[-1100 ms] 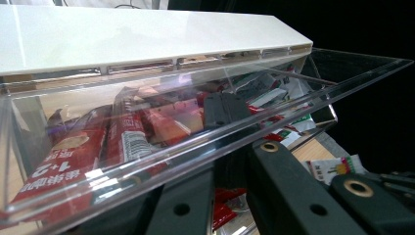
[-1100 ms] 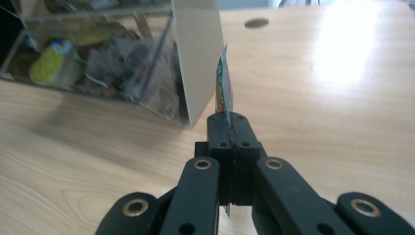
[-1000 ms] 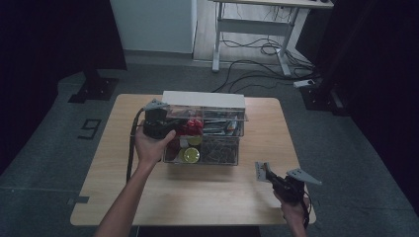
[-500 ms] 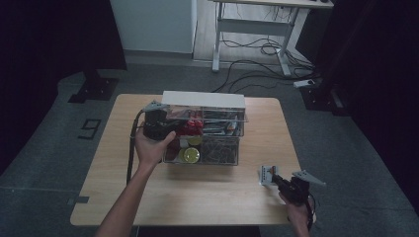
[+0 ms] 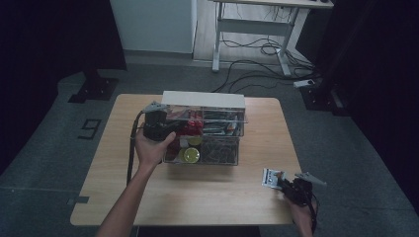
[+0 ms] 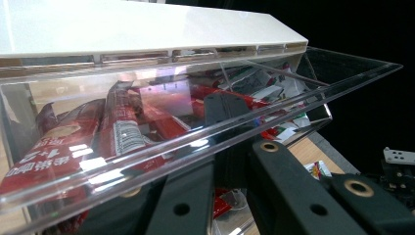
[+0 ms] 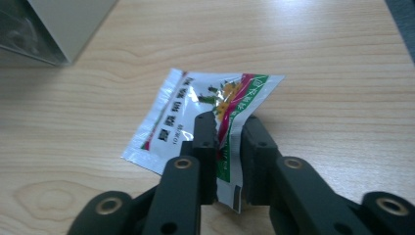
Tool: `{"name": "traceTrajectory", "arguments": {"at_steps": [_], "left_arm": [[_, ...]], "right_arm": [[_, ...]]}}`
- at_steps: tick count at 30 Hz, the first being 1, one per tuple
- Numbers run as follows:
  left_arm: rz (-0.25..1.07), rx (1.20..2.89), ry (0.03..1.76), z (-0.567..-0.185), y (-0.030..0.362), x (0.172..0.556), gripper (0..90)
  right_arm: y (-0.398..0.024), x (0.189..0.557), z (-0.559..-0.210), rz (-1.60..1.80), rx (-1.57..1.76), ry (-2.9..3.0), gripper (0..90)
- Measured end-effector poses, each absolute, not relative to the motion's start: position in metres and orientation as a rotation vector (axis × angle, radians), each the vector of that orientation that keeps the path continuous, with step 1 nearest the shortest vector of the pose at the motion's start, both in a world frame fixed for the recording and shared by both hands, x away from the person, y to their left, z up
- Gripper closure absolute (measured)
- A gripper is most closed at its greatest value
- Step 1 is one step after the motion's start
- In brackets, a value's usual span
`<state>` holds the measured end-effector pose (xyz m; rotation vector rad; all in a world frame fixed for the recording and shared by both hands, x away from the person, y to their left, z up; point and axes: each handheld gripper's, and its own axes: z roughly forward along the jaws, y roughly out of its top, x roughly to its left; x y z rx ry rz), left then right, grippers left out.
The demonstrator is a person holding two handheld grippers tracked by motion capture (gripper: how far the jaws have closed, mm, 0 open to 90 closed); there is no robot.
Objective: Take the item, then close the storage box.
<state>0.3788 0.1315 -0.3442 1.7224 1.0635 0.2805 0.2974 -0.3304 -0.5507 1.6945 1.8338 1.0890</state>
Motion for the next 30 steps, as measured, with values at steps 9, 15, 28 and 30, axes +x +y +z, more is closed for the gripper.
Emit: {"name": "traceTrajectory", "arguments": {"at_steps": [9,15,28,30], "left_arm": [[0.287,1.724,1.064,-0.344,0.131,0.378,90.0],[0.295,1.728,1.061,-0.344,0.131,0.377,90.0],[0.298,1.731,1.051,-0.342,0.133,0.371,90.0],[0.297,1.732,1.047,-0.342,0.133,0.369,90.0]], "right_arm": [[-0.326,0.298,-0.552,0.939,1.672,1.818,62.5],[-0.322,0.297,-0.550,0.873,1.659,1.794,51.2],[-0.317,0.294,-0.541,0.926,1.614,1.761,42.4],[-0.316,0.294,-0.540,0.926,1.608,1.760,42.4]]}}
